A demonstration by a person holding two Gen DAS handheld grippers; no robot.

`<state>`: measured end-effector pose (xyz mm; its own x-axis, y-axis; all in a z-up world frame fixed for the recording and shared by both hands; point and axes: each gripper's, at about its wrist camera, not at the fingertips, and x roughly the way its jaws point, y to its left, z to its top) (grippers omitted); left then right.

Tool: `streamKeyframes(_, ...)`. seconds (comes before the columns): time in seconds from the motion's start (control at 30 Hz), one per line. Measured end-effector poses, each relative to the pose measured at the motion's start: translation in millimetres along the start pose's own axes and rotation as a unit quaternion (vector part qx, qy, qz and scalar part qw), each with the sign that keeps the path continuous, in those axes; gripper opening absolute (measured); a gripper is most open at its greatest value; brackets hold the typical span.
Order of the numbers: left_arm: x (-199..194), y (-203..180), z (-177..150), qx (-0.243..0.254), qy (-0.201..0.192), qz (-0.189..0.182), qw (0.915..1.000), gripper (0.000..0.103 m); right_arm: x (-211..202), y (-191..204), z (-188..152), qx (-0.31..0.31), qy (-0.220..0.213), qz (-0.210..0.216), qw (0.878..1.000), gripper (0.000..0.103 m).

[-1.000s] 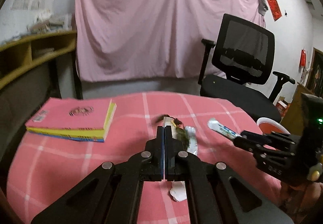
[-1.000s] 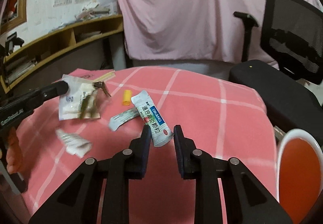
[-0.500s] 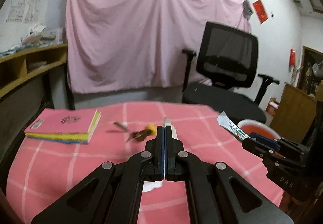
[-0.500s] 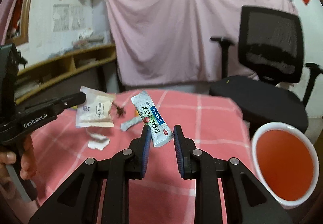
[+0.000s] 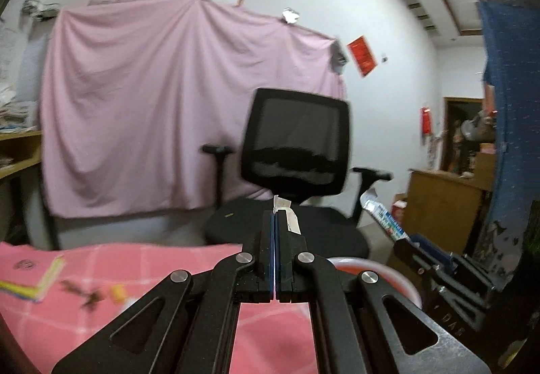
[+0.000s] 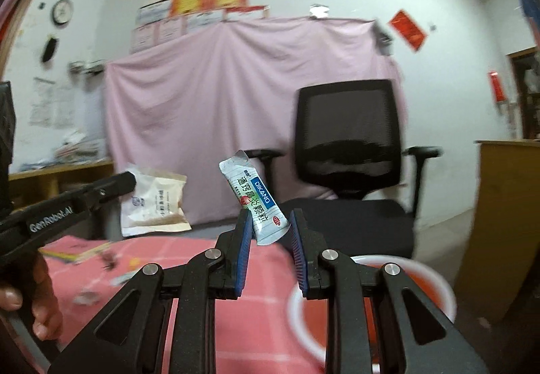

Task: Collect trash
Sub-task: 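Carry both items over the bucket and open both tools to drop them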

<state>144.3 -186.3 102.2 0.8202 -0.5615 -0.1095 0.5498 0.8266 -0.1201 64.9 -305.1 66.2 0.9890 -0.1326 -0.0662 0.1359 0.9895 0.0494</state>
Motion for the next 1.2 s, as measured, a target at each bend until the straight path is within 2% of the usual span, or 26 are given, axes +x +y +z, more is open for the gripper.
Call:
streamKeyframes(0.2, 46, -44, 0, 0.008, 0.005, -0.058, 0.9983, 0.000, 3, -44, -7, 0.020, -0.008, -0.058, 0.998, 0.021)
streamKeyframes(0.4, 83, -74, -15, 0.023, 0.047, -0.089, 0.9947, 0.000, 13, -76, -18, 0.049, 0.016, -0.090, 0.995, 0.021)
streamKeyframes(0.57, 111, -79, -29, 0.012, 0.092, -0.091, 0.9914, 0.000, 25, -93, -32, 0.072, 0.058, -0.103, 0.990, 0.021)
streamKeyframes(0.8, 147, -68, -46, -0.023, 0.173, -0.090, 0.9806, 0.000, 37, -108, -53, 0.096, 0.114, -0.115, 0.982, 0.022)
streamKeyframes(1.1, 160, -61, -65, -0.046, 0.243, -0.098, 0.9639, 0.000, 42, -112, -63, 0.104, 0.149, -0.119, 0.976, 0.023)
streamKeyframes(1.2, 159, -55, -64, -0.056, 0.248, -0.090, 0.9629, 0.000, 43, -113, -65, 0.110, 0.157, -0.116, 0.975, 0.023)
